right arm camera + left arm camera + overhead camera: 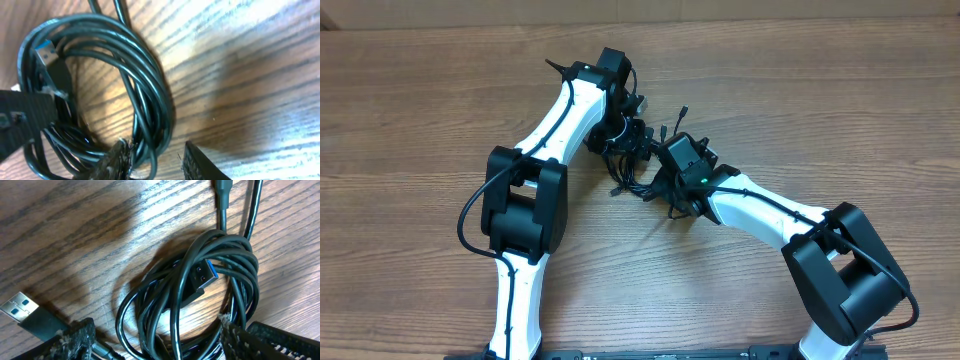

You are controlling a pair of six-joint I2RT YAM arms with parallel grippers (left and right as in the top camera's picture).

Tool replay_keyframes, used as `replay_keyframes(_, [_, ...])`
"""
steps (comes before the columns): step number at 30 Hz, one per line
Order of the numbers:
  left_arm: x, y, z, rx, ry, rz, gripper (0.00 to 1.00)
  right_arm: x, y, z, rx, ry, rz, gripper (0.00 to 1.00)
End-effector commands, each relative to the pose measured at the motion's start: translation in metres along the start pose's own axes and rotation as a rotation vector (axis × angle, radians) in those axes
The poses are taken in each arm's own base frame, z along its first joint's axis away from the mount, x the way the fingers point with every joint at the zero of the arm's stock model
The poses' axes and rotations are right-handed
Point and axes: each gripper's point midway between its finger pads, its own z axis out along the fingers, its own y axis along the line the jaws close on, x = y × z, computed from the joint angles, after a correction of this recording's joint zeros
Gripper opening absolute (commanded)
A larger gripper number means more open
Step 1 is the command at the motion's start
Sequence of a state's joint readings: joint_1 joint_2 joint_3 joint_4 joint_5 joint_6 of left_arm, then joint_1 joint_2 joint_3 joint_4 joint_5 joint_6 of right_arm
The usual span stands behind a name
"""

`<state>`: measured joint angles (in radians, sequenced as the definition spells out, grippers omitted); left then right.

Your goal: Untangle cables

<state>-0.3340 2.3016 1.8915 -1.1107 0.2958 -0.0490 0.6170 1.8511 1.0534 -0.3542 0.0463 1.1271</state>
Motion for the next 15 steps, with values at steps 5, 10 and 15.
replay_keyframes(5, [-0.006, -0.004, -0.008, 0.002, -0.026, 0.012, 0.81, -0.003, -0.005, 0.009, 0.019, -0.035, 0.004, 0.33])
replay_keyframes(10, [-0.006, -0.004, -0.008, 0.002, -0.026, 0.012, 0.83, 0.001, -0.008, 0.019, 0.025, -0.017, 0.027, 0.25])
replay_keyframes(15, [-0.006, -0.004, -0.008, 0.002, -0.026, 0.012, 0.83, 0.003, -0.008, 0.019, 0.023, -0.008, 0.026, 0.1])
